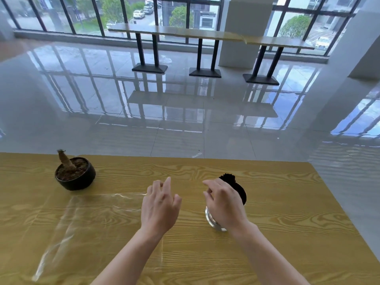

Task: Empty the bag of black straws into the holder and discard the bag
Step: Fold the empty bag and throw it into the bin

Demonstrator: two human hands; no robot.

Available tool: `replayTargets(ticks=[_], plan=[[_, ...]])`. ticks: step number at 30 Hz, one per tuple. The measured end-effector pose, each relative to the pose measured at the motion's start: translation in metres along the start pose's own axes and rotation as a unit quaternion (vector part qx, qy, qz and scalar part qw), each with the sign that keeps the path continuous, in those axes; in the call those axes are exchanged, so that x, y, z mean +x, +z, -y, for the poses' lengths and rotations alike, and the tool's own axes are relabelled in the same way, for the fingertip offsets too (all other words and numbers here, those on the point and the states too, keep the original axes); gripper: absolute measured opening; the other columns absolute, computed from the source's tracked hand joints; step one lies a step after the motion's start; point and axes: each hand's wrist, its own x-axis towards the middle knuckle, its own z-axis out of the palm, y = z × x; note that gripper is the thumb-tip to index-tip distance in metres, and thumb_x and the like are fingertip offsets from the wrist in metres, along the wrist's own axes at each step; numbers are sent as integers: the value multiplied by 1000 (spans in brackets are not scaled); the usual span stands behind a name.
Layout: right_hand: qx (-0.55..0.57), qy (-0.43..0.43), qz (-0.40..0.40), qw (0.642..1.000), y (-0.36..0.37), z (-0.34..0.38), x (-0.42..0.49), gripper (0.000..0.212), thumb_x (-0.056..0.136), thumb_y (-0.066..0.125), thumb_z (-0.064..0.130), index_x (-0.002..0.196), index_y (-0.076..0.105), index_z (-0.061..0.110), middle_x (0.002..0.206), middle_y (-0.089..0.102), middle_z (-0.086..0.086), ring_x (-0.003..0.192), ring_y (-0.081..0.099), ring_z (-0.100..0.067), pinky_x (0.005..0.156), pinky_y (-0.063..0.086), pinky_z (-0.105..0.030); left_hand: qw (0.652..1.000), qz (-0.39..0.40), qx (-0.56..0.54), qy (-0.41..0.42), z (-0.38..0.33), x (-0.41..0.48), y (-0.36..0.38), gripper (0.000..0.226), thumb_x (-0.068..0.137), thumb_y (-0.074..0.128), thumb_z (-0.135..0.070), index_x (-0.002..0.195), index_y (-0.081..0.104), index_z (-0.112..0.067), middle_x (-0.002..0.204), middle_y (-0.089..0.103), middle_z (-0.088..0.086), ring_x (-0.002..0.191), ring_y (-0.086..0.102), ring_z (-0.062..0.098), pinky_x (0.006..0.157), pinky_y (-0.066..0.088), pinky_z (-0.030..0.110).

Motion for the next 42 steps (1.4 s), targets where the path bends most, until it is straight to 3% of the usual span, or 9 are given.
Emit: replayTargets(ticks=[5, 10, 15, 18, 22, 27, 32, 38, 42], plan=[[49, -6, 57, 997, 44, 35, 13, 30, 94, 64, 22, 124, 67, 19, 95, 67, 6, 87, 63, -15, 74, 44, -25, 998, -14, 24, -49, 60, -15, -24, 59, 97, 41, -40, 150, 36, -17, 131, 51, 7, 117, 49, 24, 91, 47, 35], [83, 76, 140, 984, 94, 57, 9, 32, 94, 63, 27, 125, 67, 18, 87, 66, 8, 82, 60, -14, 73, 42, -27, 992, -7, 33, -120, 129, -31, -40, 58, 97, 41, -44, 149, 38, -19, 138, 50, 8, 122, 47, 23, 96, 45, 37], [12, 177, 263, 948, 148, 60, -20, 38, 95, 58, 38, 126, 63, 16, 120, 70, -3, 114, 63, -23, 91, 47, -31, 969, 16, 80, -233, 213, -52, -51, 60, 95, 44, -48, 148, 40, -19, 141, 49, 12, 126, 46, 29, 101, 43, 41], [-34, 235, 302, 923, 173, 62, -37, 50, 94, 54, 54, 124, 58, 14, 125, 64, -5, 117, 60, -25, 90, 48, -34, 935, 53, 77, -343, 265, -68, -51, 70, 96, 42, -52, 154, 24, -16, 152, 34, 17, 138, 31, 34, 107, 37, 47], [-54, 294, 253, 920, 193, 75, -51, 62, 88, 56, 65, 123, 57, 14, 122, 56, -3, 116, 56, -25, 87, 45, -34, 904, 107, 62, -410, 305, -80, -42, 84, 96, 40, -60, 156, 9, -10, 156, 27, 19, 140, 29, 37, 107, 40, 50], [-60, 320, 206, 923, 202, 90, -59, 51, 85, 70, 51, 118, 53, 15, 116, 54, -6, 108, 57, -25, 82, 47, -33, 904, 116, 105, -398, 312, -79, -32, 88, 89, 55, -63, 150, 21, -10, 144, 38, 16, 129, 42, 33, 97, 48, 47], [-33, 362, 187, 913, 209, 97, -59, 44, 85, 75, 36, 114, 52, 12, 110, 63, -8, 102, 63, -28, 82, 51, -36, 889, 90, -29, -449, 317, -72, -28, 74, 79, 77, -46, 131, 41, -7, 127, 53, 18, 116, 55, 37, 93, 50, 49], [-7, 404, 215, 889, 209, 96, -48, 20, 84, 73, 33, 98, 65, 22, 104, 69, 1, 99, 65, -23, 71, 42, -29, 888, 49, -106, -445, 324, -76, -29, 49, 79, 79, -31, 115, 55, -9, 105, 67, 7, 94, 62, 30, 73, 44, 37], [54, 416, 182, 889, 203, 92, -45, 7, 82, 64, 32, 83, 59, 28, 98, 68, 3, 89, 63, -21, 74, 49, -32, 876, 1, -209, -434, 316, -83, -31, 25, 77, 81, -22, 85, 59, -14, 84, 65, 2, 73, 60, 21, 63, 46, 36]])
